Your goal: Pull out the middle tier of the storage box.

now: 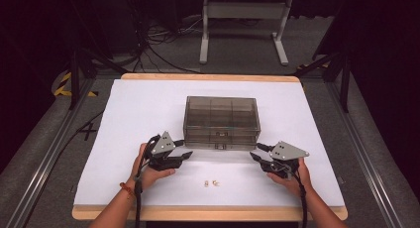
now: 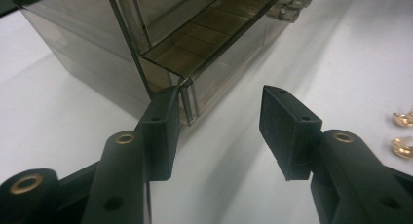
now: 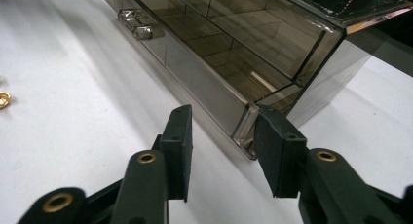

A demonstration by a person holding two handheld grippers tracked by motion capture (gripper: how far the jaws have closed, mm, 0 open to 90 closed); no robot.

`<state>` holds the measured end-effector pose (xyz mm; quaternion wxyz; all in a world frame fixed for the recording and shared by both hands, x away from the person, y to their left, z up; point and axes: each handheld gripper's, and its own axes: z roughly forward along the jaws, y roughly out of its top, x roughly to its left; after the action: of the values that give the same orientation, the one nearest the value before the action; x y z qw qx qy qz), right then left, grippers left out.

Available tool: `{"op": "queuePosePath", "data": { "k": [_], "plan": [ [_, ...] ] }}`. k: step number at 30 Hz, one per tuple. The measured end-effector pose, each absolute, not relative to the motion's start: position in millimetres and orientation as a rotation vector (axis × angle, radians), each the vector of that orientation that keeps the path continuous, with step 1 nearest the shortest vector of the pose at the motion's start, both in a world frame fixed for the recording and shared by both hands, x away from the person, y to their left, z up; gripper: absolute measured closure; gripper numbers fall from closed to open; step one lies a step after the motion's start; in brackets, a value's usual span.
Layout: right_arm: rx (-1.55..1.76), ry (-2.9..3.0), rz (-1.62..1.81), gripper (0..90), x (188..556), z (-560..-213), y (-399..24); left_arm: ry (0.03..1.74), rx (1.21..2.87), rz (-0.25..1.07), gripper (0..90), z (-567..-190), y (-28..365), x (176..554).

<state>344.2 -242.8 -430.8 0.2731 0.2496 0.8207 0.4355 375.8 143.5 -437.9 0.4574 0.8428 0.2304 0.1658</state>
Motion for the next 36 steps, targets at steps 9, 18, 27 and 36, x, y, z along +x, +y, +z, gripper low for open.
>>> {"op": "queuePosePath", "data": {
  "k": [9,18,27,36],
  "plan": [
    [0.649,2.23,1.186,77.4,342.5,-427.8,-249.7,0.567,2.076,0.387,73.4,-437.9,153.3,373.1],
    [0.628,2.251,1.199,83.5,340.2,-426.0,-254.3,0.54,2.094,0.378,82.6,-436.6,156.8,367.9],
    [0.594,2.299,1.208,84.7,336.2,-423.9,-256.7,0.521,2.114,0.355,83.8,-435.8,159.1,363.6],
    [0.564,2.343,1.203,85.2,334.4,-422.4,-258.5,0.493,2.147,0.345,84.0,-436.1,159.3,359.4]
  ]
}}
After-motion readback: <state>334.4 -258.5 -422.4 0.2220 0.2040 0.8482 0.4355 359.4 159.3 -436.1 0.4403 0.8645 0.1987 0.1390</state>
